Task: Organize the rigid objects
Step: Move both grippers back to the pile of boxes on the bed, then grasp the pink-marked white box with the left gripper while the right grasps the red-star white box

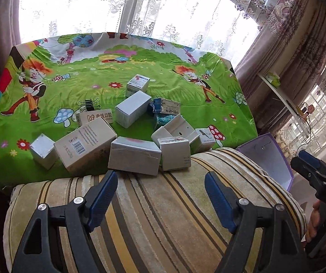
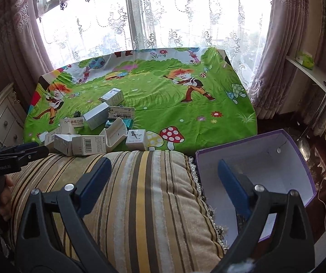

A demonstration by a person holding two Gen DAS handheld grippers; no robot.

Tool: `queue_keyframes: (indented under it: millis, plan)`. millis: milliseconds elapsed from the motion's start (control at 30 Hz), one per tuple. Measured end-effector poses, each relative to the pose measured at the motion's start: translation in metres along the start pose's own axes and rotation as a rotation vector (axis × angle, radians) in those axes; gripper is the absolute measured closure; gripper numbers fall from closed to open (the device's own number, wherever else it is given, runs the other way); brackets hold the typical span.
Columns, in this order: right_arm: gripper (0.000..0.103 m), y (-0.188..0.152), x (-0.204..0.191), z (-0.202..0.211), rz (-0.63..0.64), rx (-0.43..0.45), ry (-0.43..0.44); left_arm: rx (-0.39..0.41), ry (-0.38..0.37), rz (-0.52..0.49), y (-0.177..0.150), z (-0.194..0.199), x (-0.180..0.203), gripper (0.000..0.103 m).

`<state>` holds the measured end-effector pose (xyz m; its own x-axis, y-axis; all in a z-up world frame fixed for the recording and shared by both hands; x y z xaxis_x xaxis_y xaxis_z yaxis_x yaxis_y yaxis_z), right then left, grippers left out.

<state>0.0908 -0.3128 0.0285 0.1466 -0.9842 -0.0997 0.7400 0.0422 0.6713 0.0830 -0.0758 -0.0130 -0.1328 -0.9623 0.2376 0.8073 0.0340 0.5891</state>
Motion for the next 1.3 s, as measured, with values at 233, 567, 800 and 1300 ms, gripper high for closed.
queue_keyframes:
  millis: [233,567,800,1300]
  plan:
    - [0.007,-0.006,-0.031,-0.016,0.058,-0.058,0.036,-0.094,0.078,-0.022,0.003,-0.027,-0.017,0.023]
    - [0.007,-0.006,-0.064,-0.034,0.128,-0.116,0.073,-0.175,0.116,-0.051,0.005,-0.052,-0.027,0.023]
    - [0.007,-0.007,-0.081,-0.048,0.175,-0.15,0.077,-0.203,0.142,-0.07,0.005,-0.062,-0.028,0.023]
    - [0.007,-0.013,-0.095,-0.063,0.218,-0.2,0.082,-0.195,0.114,-0.078,0.005,-0.063,-0.025,0.035]
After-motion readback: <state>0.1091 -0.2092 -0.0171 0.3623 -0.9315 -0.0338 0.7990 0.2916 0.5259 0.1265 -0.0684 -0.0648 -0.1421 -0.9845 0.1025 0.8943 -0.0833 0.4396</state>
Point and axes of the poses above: each gripper's, at about its wrist camera, not at the fingertips, and z roughly against the way its jaws point, x to its right, y to its top, the point moved 7 cm from there along -z, roughly the way its jaws point, and after that the axes turned 4 degrees about -z, right-handed, at the moved point
